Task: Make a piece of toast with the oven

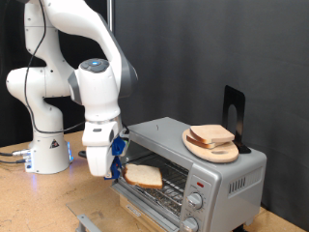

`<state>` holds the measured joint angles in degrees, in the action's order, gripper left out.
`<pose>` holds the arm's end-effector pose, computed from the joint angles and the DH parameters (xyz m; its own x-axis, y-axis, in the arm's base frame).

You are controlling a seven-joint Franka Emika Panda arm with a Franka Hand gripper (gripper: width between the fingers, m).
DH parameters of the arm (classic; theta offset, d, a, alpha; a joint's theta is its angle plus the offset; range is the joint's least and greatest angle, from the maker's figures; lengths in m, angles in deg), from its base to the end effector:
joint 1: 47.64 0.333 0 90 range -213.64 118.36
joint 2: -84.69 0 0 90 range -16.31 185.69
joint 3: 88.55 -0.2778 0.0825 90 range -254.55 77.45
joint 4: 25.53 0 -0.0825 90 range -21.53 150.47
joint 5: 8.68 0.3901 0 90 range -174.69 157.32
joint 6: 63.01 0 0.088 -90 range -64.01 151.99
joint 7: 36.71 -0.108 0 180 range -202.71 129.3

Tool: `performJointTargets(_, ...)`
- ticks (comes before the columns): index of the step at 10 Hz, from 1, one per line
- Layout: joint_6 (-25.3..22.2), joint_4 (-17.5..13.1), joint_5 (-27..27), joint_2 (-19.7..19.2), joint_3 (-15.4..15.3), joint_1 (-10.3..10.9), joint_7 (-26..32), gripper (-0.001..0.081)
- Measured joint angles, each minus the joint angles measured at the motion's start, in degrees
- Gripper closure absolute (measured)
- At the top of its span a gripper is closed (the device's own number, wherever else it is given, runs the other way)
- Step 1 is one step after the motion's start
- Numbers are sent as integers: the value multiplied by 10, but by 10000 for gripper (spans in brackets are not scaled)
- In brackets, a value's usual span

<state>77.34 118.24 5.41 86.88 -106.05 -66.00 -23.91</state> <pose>0.4644 -0.0078 0.2487 0.9999 0.0168 -0.0036 0.0162 -0.9894 -0.1442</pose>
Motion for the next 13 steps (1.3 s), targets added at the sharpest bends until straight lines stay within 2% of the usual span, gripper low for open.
performJointTargets(2, -23, -9, -15, -4, -6, 1, 2, 416)
performJointTargets(5, -45, 10, -70, 3, -3, -4, 40, 416)
performJointTargets(9, -50, 41, -59, 34, 10, -7, 84, 415)
performJointTargets(13, -50, 51, -25, 56, 13, -7, 107, 415)
